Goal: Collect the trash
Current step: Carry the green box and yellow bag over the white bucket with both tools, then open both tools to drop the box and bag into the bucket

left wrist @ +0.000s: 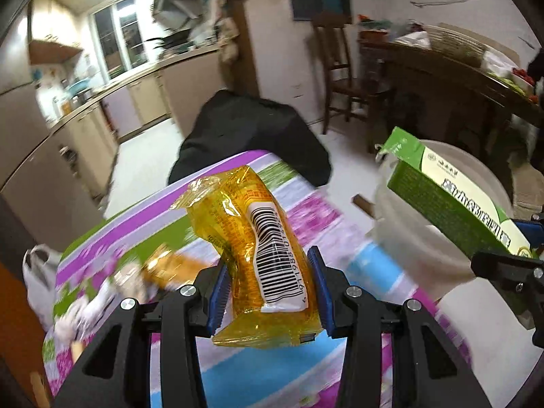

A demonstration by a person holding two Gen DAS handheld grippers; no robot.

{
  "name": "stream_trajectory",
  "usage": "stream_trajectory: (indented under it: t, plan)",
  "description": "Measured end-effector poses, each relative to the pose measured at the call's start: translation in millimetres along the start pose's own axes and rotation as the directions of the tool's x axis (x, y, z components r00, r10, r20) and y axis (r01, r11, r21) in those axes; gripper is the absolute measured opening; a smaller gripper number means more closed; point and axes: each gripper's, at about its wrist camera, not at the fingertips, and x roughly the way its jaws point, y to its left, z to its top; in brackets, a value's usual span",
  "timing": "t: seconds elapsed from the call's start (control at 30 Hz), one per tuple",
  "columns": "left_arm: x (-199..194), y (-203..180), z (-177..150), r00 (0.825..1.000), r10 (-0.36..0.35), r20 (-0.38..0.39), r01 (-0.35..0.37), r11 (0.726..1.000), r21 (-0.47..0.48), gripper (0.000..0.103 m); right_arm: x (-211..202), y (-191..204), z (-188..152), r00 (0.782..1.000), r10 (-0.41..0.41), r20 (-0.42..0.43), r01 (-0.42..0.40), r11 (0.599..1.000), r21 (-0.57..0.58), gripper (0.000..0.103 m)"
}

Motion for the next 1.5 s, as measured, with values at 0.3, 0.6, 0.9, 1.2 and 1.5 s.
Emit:
stream_trajectory:
  t: [0.3, 0.6, 0.9, 1.2, 1.5]
  plan:
    - [31, -81, 68, 0.989, -0.147, 0.006, 0.146, 0.982, 0.123, 0.045, -16, -84, 11, 0.992, -0.118, -0.038, 0.121, 0.988, 0.094, 0.034]
    - [66, -157, 116, 0.929, -0.37, -0.006, 0.358, 0.897, 0.259, 0.045, -11, -144, 11, 0.973, -0.195, -0.125, 0.214, 0.962, 0.167, 0.034]
    - [115, -198, 141, 0.898, -0.428, -0.102, 0.438, 0.849, 0.294, 0.045, 1, -167, 17, 0.956, -0.213, -0.201, 0.252, 0.948, 0.197, 0.034]
    - [142, -202, 136, 0.9, -0.406, -0.158, 0.436, 0.847, 0.304, 0.045, 12, -186, 23, 0.952, -0.188, -0.242, 0.247, 0.938, 0.242, 0.034]
    - [148, -194, 130, 0.901, -0.403, -0.163, 0.434, 0.844, 0.314, 0.045, 26, -189, 20, 0.951, -0.16, -0.263, 0.228, 0.94, 0.253, 0.034]
